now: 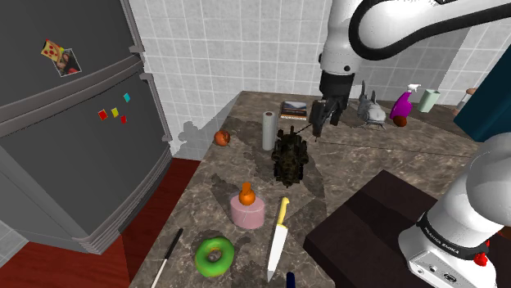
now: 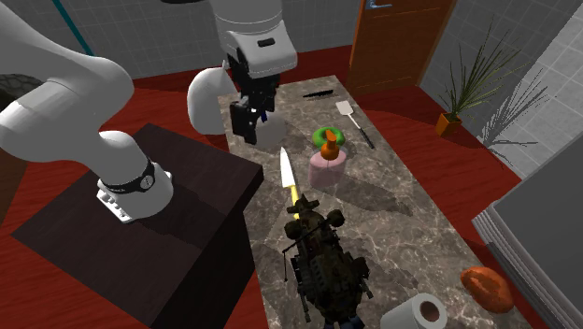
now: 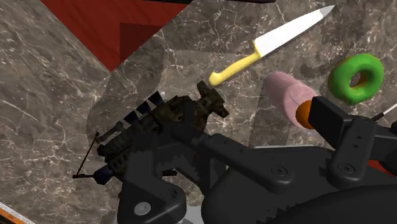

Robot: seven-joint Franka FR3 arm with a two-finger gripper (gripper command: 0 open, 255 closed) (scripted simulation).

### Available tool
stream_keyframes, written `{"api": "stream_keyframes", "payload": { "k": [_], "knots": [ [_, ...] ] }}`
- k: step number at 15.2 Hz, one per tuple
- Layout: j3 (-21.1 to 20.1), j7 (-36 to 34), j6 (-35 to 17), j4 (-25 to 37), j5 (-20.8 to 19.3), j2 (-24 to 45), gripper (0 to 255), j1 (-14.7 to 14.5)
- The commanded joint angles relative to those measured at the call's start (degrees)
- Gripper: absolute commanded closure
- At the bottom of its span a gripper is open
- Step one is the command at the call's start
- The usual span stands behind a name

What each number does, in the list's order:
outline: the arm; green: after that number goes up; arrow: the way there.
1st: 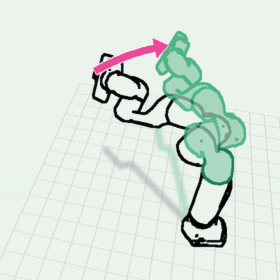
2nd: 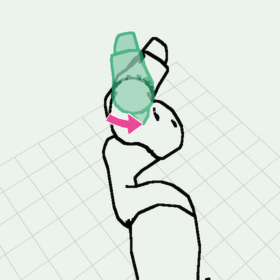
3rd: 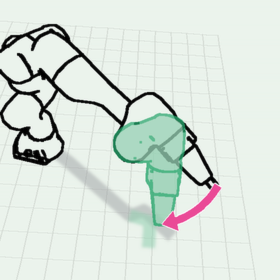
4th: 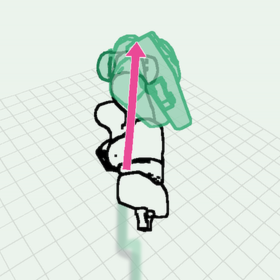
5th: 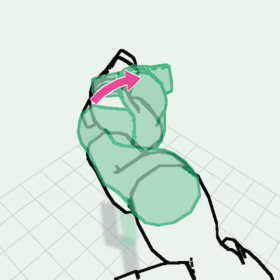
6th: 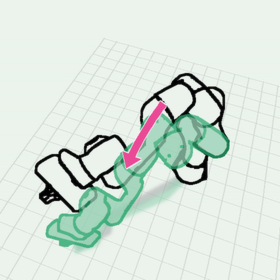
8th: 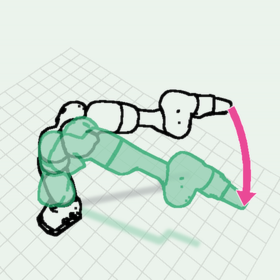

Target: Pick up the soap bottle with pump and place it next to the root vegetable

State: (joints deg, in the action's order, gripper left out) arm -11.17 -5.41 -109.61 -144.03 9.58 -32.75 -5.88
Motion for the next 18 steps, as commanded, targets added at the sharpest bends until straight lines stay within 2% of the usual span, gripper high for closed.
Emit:
{"api": "stream_keyframes", "payload": {
  "k": [1,6,10,14,18],
  "knots": [
    [-1.6,-0.2,-3.8,-0.5,0.2,2.8,0,-0.7],
    [-5.8,-1.5,-13.5,-1.0,-0.4,11.3,0,-2.3],
    [-9.2,-3.5,-20.8,-0.1,-2.5,19.3,0,-2.9],
    [-12.2,-7.0,-27.5,1.9,-7.1,28.1,0,-3.3],
    [-13.7,-12.3,-33.0,5.1,-14.7,37.5,0,-4.4]
  ]
}}
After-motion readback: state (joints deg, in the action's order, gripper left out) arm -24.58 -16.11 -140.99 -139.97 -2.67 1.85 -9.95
